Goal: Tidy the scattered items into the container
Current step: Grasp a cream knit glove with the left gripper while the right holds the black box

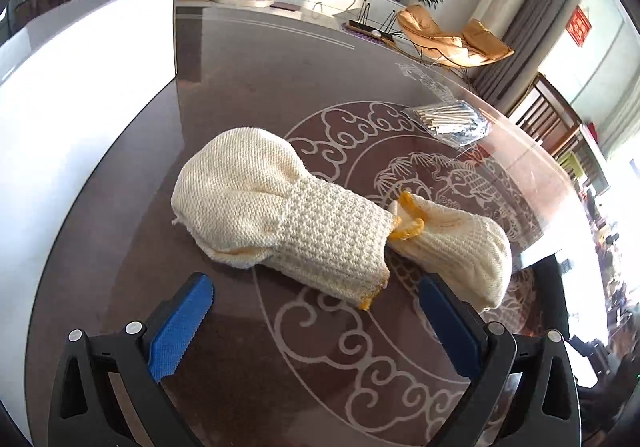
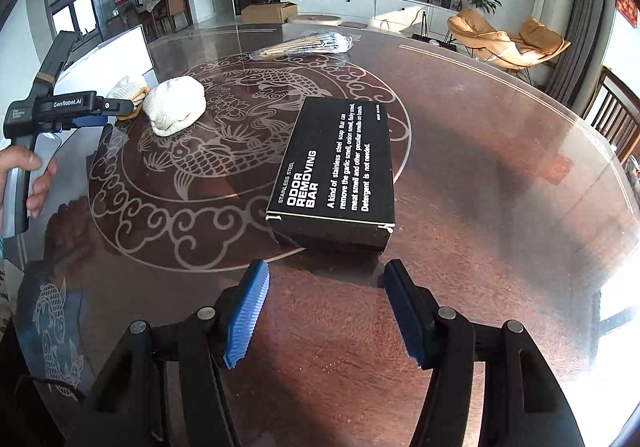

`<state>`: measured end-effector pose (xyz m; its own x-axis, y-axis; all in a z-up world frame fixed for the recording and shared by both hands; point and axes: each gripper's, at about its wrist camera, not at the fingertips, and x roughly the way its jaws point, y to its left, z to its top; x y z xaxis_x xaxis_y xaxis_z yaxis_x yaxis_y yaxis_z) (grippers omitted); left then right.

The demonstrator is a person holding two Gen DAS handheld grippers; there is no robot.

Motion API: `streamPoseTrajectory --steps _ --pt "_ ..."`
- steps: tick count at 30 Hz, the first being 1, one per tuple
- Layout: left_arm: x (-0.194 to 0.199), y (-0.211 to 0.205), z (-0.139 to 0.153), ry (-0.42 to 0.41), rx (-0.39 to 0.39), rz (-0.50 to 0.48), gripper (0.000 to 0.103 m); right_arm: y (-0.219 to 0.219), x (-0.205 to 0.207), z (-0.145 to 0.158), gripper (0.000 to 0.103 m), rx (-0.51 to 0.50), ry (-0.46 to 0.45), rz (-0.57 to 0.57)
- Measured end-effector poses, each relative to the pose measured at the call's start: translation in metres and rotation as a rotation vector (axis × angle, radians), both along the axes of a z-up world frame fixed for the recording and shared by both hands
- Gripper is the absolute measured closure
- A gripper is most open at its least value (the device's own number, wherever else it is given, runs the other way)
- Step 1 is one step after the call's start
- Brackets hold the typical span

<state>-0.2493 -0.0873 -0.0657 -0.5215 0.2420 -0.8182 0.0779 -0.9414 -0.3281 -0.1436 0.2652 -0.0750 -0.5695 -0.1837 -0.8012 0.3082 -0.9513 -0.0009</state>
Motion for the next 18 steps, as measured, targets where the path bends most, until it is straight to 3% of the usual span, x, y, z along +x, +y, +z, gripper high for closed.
streamPoseTrajectory --steps 2,5,7,9,14,17,18 --pt "0.013 0.014 0.008 0.003 0.091 0.0 0.0 0.002 0.002 -0.001 0.042 -0.011 0.018 -0.01" --pt "0.022 0.058 0.024 0.041 -0.002 0.047 0.0 -0.001 -0.001 0.0 0.041 -0.009 0.02 -0.019" --pt "0.016 0.076 0.026 0.051 0.012 0.126 0.0 -0.001 -0.001 0.001 0.042 -0.009 0.02 -0.019" --pt "0.003 0.09 0.023 0.039 0.008 0.197 0.0 -0.001 -0.001 0.001 0.042 -0.007 0.021 -0.019" --pt "-0.041 0.109 0.008 -0.028 -0.125 0.319 0.0 -0.001 -0.002 -0.001 0.042 -0.005 0.023 -0.019" --pt "-0.065 0.115 -0.013 -0.101 -0.135 0.272 0.0 -0.001 -0.002 -0.001 0.042 -0.005 0.023 -0.019" --pt "-0.065 0.121 -0.011 -0.063 -0.171 0.241 0.008 -0.001 -0.002 -0.001 0.042 -0.005 0.023 -0.019"
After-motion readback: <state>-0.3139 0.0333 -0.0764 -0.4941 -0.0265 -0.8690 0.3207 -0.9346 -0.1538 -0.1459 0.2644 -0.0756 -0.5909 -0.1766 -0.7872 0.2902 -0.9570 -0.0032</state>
